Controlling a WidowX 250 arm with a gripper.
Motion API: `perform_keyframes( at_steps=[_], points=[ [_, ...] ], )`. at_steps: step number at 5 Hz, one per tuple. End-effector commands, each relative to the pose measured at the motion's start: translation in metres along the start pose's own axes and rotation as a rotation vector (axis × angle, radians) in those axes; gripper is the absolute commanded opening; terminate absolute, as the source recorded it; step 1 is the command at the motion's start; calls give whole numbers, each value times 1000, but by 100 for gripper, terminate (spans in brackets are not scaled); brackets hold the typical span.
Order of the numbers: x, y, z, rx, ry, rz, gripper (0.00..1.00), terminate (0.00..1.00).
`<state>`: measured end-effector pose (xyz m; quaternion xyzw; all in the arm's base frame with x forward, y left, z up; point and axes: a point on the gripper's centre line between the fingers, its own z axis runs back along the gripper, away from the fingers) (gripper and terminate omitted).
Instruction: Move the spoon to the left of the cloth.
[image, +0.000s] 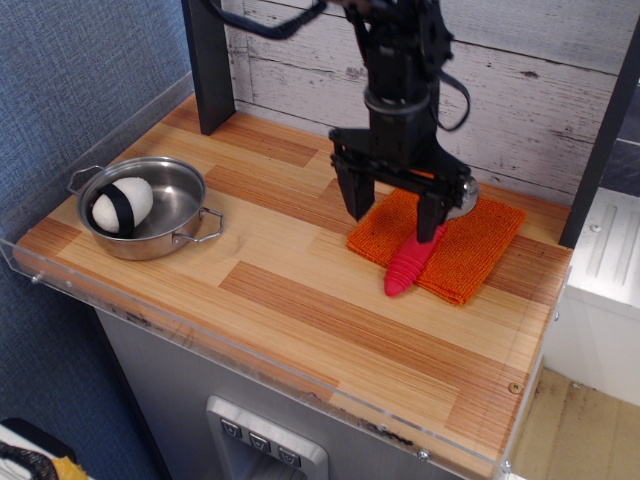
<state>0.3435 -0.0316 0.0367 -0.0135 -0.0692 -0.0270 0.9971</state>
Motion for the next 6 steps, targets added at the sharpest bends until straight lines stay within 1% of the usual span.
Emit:
perform_keyframes(
  at_steps=[1,4,5,6],
  points=[
    [13,-16,1,2,-29,-62,100,0],
    [14,-19,-3,5,-26,-80,100,0],
    [14,-19,-3,11,-26,-81,0,0],
    [14,-19,-3,12,-30,-77,0,0]
  ],
)
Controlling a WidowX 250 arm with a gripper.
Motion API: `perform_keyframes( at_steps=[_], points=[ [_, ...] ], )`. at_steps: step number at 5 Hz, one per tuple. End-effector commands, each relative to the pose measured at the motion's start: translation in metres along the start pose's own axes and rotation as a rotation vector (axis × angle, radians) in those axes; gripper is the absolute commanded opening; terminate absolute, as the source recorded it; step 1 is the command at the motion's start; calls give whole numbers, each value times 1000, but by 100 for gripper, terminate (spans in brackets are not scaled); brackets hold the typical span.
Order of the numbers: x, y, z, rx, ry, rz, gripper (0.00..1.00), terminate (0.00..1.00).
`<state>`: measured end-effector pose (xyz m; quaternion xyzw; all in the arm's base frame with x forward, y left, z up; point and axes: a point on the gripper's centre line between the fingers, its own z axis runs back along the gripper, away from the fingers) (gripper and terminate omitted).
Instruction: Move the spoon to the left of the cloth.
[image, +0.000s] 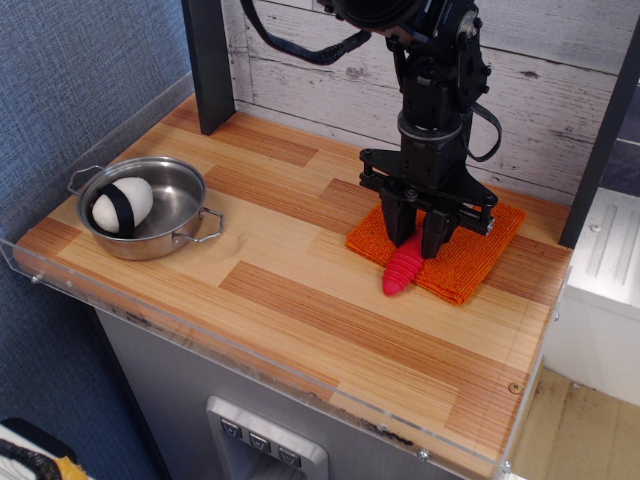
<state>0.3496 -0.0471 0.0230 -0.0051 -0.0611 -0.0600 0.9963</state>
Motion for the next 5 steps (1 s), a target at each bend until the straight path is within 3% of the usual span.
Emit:
perform_keyframes(
  at_steps=[1,3,5],
  points=[
    [8,-5,12,0,-50,-8,0,0],
    [5,-3,21,7,-80,-5,0,0],
    [-13,17,58,34,-214,63,0,0]
  ],
)
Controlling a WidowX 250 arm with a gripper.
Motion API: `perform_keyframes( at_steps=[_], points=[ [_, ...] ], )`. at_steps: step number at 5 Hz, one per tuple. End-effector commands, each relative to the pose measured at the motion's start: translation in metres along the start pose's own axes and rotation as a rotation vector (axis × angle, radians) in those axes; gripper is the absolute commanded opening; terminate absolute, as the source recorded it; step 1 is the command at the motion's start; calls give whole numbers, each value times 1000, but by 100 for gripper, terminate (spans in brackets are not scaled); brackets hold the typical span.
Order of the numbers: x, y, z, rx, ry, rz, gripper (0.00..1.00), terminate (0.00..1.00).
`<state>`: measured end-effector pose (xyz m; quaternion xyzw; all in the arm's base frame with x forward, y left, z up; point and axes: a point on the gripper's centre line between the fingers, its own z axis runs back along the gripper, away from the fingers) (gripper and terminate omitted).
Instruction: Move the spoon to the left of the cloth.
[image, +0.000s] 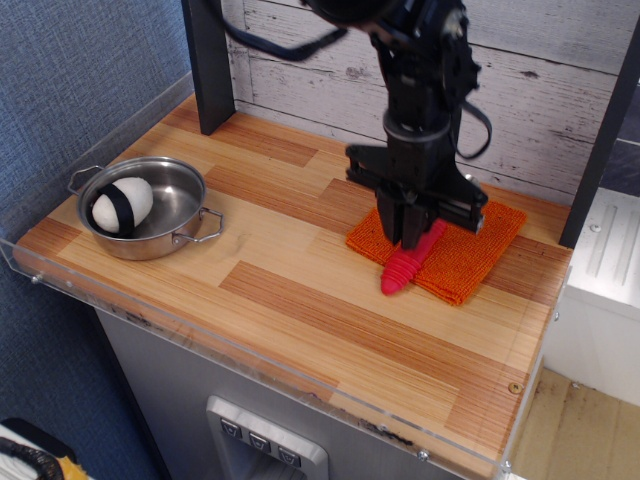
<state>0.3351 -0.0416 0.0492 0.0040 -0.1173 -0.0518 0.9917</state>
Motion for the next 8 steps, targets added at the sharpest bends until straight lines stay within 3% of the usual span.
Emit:
perform_keyframes(
  at_steps=[1,2,3,6,8],
  points=[
    [0,21,34,7,-116,77,0,0],
    [-1,24,34,3,-87,83,0,0],
    [0,27,33,10,-52,68,100,0],
    [16,8,-12,-9,89,-8,100,0],
    [18,4,-21,-8,111,-22,100,0]
  ],
)
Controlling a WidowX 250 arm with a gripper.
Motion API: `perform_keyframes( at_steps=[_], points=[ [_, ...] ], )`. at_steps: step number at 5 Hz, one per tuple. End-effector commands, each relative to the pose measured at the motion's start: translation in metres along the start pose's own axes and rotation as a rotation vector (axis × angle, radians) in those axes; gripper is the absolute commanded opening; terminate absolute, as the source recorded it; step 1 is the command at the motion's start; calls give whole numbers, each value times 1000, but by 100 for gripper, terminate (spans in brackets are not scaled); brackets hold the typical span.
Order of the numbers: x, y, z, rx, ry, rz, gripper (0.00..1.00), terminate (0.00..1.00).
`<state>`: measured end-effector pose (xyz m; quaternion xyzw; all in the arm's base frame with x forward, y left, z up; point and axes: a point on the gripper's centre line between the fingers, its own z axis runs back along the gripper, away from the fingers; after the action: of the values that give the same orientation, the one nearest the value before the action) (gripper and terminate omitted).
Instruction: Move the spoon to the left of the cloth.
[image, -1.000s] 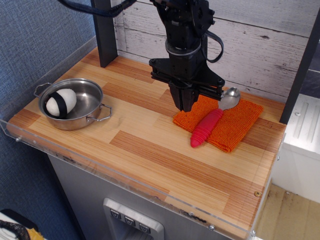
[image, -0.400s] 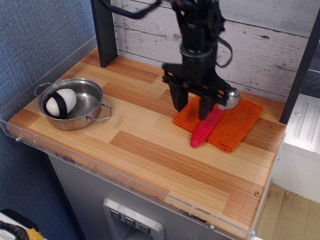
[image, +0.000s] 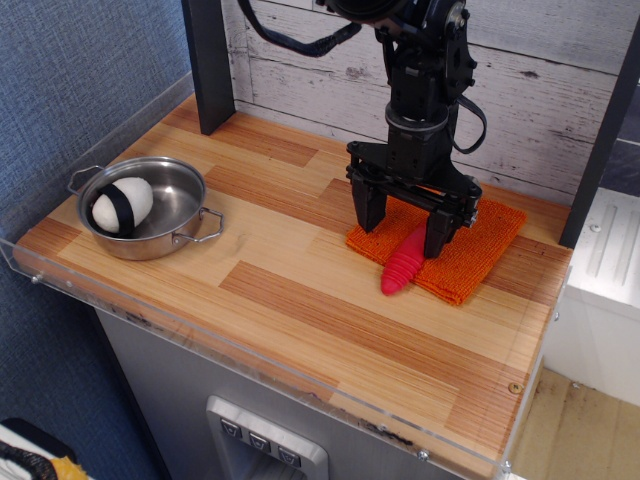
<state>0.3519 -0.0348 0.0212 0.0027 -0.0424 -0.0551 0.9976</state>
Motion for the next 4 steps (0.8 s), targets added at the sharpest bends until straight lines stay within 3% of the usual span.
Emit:
perform_keyframes(
  at_steps=[1,4],
  points=[
    [8,-5,10,4,-40,-15,0,0],
    [6,-4,15,3,-60,-11,0,0]
  ],
)
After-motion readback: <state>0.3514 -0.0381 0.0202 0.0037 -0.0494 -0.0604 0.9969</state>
